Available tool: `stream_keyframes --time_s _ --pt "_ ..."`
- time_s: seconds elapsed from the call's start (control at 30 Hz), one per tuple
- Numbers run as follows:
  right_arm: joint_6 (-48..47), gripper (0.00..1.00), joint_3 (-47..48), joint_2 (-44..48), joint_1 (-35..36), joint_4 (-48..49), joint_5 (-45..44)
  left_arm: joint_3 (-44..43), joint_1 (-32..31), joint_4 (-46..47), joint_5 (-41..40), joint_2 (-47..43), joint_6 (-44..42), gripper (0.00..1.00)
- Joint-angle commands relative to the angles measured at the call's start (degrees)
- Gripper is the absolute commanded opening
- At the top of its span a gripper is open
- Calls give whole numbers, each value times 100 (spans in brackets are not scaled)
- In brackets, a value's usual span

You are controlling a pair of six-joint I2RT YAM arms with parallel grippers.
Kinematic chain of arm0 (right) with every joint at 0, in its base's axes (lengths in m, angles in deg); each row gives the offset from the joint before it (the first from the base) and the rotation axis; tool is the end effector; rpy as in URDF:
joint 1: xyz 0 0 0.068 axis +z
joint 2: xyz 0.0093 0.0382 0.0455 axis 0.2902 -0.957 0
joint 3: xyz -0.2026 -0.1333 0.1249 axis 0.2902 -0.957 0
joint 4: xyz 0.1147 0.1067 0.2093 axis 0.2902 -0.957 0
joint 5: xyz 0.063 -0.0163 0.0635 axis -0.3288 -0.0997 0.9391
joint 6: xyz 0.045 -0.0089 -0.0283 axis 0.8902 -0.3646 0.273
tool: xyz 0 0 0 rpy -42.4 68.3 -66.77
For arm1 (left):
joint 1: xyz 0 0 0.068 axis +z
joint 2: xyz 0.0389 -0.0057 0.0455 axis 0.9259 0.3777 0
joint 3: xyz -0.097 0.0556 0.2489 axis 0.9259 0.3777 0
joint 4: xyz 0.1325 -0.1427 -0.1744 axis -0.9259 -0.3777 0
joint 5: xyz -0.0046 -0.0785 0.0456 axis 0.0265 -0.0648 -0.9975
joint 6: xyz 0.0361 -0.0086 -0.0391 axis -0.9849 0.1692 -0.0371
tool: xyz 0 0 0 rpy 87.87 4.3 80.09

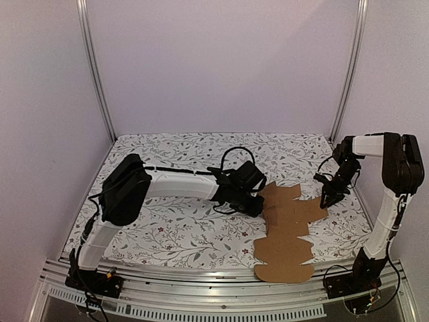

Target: Fold the paper box

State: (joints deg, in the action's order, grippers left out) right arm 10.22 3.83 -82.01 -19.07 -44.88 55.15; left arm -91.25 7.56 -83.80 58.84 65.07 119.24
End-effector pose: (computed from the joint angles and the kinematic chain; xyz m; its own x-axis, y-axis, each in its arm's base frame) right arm 0.3211 -0.0014 0.1612 -0.9609 -0.2469 0.1256 -0.1898 0.9171 0.3506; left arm 0.2546 -0.4465 0.1340 -0.7835 0.3591 -0.5072 0.5540 0.7734 -0.3081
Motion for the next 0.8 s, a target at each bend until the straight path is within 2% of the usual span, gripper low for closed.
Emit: stream_keyframes --time_s 0.0,0.13,0.37,0.77 --pt "48 8 23 -150 -27 -48 368 -195 -183 -190 -67 -214 -237 24" --pt "86 2 22 -230 -26 -19 500 -310 -216 -204 10 -138 -346 23" --pt "122 1 8 -284 -24 17 553 -662 -222 -247 208 294 -423 22" --pt "150 1 -30 -148 -26 22 570 -931 -251 -322 355 460 -615 19"
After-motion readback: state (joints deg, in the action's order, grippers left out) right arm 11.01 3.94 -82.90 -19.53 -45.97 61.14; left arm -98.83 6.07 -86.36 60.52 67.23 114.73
